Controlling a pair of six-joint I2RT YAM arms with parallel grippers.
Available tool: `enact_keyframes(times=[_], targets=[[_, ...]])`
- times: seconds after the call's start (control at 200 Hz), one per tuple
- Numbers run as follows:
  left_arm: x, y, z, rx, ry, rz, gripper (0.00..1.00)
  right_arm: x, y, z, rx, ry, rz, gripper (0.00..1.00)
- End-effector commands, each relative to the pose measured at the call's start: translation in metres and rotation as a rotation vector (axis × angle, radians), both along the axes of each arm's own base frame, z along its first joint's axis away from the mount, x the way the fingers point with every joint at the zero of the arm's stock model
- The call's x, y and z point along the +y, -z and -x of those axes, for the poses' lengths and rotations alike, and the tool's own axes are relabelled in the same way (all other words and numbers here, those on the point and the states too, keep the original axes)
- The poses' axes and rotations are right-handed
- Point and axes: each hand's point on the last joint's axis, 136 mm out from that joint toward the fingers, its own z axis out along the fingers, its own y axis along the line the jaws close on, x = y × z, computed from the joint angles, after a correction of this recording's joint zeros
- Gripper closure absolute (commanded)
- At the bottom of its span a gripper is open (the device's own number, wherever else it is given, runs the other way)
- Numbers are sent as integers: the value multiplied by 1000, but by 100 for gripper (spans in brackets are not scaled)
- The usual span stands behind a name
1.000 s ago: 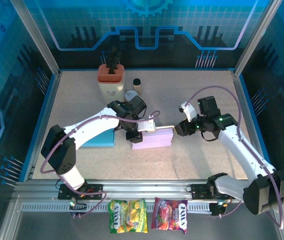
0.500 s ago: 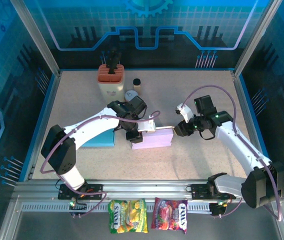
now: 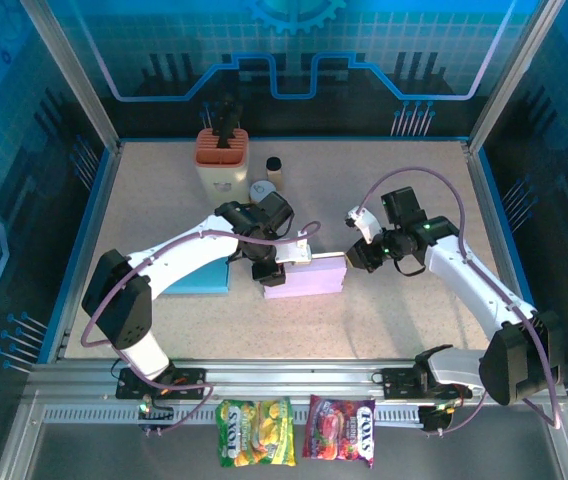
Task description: Fold the paper box
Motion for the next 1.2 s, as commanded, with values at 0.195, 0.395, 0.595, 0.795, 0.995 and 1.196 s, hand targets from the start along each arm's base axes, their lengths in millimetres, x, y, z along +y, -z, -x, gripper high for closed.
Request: enact_keyframes(times=[0.195, 0.395, 0.595, 0.795, 0.995, 1.196], targets=[[-3, -7, 0, 4, 1, 24, 58, 4, -4, 7, 12, -16, 13, 90], [-4, -9, -1, 6, -3, 31, 58, 0, -5, 3, -12, 18, 49, 95], [-6, -11, -2, 8, -14, 39, 59, 2, -11, 1, -55, 56, 85, 100], [-10, -14, -8, 5, -71, 54, 61, 3, -15, 1, -56, 182, 87, 100], [-17, -15, -12, -1, -122, 67, 65, 7, -15, 4, -18, 332, 64, 100], [-20, -13, -9, 3, -119, 64, 65, 12, -10, 3, 27, 401, 20, 100]])
